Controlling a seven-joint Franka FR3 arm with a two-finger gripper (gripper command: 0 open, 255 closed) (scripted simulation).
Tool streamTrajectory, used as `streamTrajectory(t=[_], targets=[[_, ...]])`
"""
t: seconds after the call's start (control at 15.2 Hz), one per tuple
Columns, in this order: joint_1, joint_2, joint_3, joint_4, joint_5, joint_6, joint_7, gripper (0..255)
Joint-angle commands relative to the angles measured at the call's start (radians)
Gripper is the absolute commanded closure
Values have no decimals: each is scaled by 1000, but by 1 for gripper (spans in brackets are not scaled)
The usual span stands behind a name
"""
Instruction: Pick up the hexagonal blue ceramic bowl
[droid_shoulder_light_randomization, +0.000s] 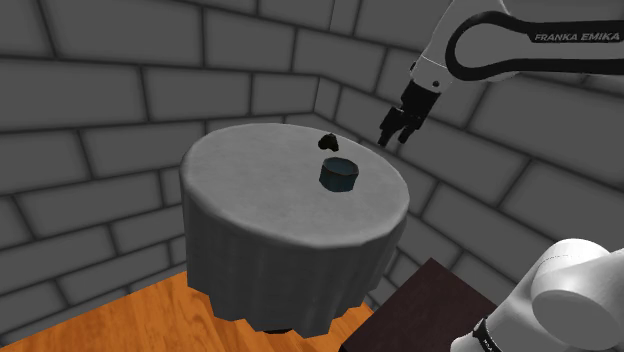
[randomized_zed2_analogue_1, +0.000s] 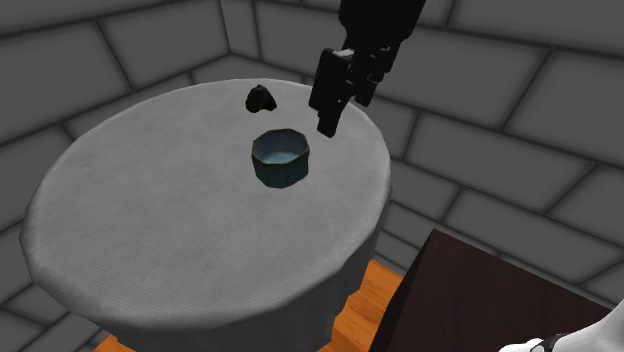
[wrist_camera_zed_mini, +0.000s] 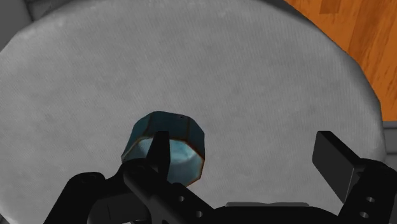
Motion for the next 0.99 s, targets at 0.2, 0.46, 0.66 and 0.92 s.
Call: streamTrajectory(t=[0.2,0.46,0.66,0.92], targets=[[-1,171,-20,36,3,124,-36,0],[-1,316,-33,93,11,202,-65,0],[-2,428,-40,150,21,250,-88,0],[-6,581,-46,243,36,298,-118,0]])
